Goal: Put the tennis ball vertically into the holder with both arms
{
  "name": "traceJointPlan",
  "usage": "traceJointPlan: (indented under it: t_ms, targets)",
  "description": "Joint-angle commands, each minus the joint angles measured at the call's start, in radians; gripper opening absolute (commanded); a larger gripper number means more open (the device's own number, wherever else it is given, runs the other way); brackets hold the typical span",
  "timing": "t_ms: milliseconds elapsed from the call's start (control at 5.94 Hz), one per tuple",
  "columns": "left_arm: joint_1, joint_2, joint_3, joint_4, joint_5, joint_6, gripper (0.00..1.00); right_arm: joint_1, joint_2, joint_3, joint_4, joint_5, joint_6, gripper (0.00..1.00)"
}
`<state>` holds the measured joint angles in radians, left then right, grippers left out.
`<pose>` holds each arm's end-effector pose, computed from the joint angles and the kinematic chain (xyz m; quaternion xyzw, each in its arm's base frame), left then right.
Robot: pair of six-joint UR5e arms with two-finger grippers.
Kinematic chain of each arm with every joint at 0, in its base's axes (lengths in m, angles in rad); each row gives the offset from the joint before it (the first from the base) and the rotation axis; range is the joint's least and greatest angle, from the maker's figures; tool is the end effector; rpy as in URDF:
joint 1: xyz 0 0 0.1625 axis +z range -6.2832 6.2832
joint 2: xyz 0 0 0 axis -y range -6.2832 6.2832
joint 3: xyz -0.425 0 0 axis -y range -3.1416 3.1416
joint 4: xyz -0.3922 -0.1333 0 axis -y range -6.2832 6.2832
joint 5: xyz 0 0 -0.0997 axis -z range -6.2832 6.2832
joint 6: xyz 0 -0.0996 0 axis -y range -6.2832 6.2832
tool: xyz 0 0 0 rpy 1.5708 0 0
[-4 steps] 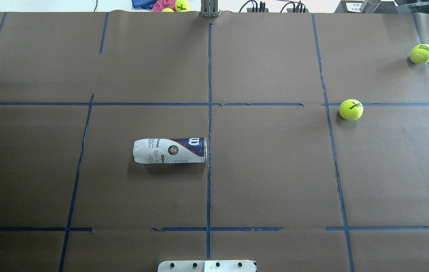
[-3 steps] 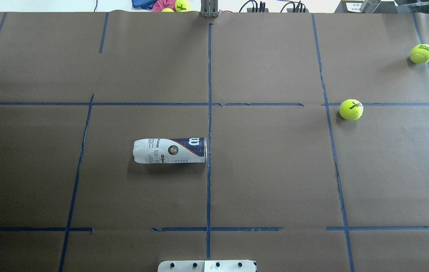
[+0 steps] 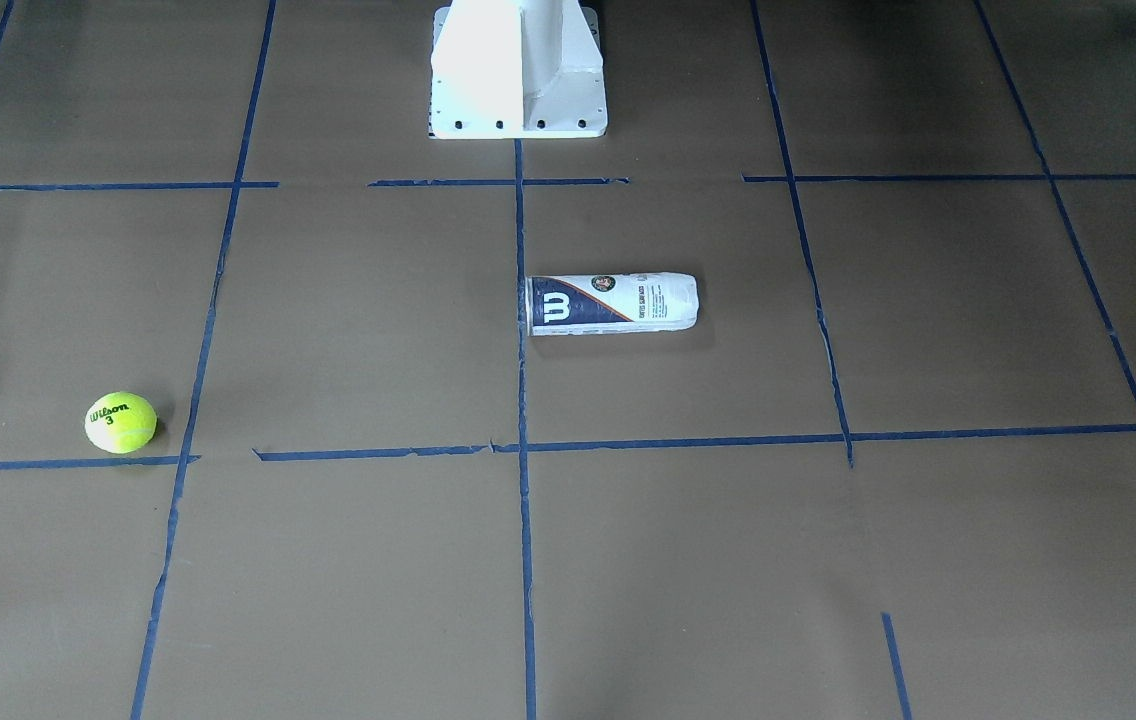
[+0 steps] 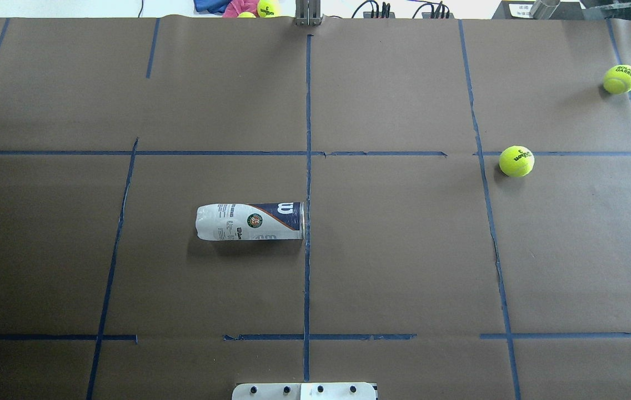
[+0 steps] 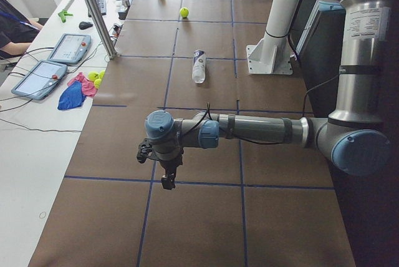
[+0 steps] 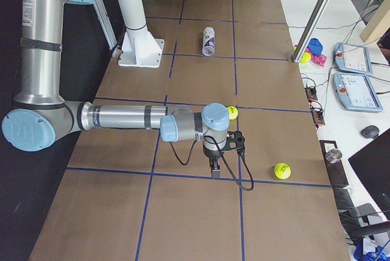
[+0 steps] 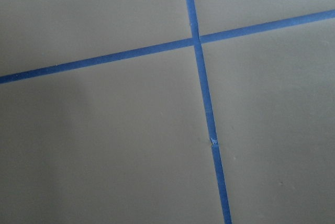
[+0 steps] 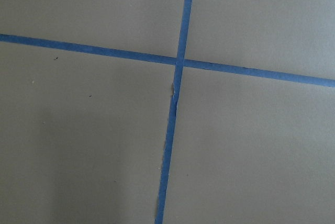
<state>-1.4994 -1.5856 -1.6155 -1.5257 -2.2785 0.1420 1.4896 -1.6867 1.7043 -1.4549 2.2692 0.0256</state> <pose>-0.0328 -0.5022 0.6384 0.0190 0.3461 0.1024 0.9324 0.0324 -0.4561 0.6401 0.0444 -0.3442 -0.0489 0.9366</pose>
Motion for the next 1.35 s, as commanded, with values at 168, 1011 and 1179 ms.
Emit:
traceJointPlan:
  t_ms: [168,1011,1179]
  targets:
    - [0.002,-0.137,-0.006,-0.040,-0.009,0.001,1.00,0.000,0.002,0.000,-0.001,0.001,0.000,1.00]
    - [0.261,-0.366,-0.041,-0.249,0.001,-0.056,1.00,-0.002,0.002,0.003,-0.001,0.001,0.002,1.00]
    - [0.351,-0.411,-0.067,-0.254,0.001,-0.062,1.00,-0.002,0.002,0.006,-0.001,0.001,0.007,1.00]
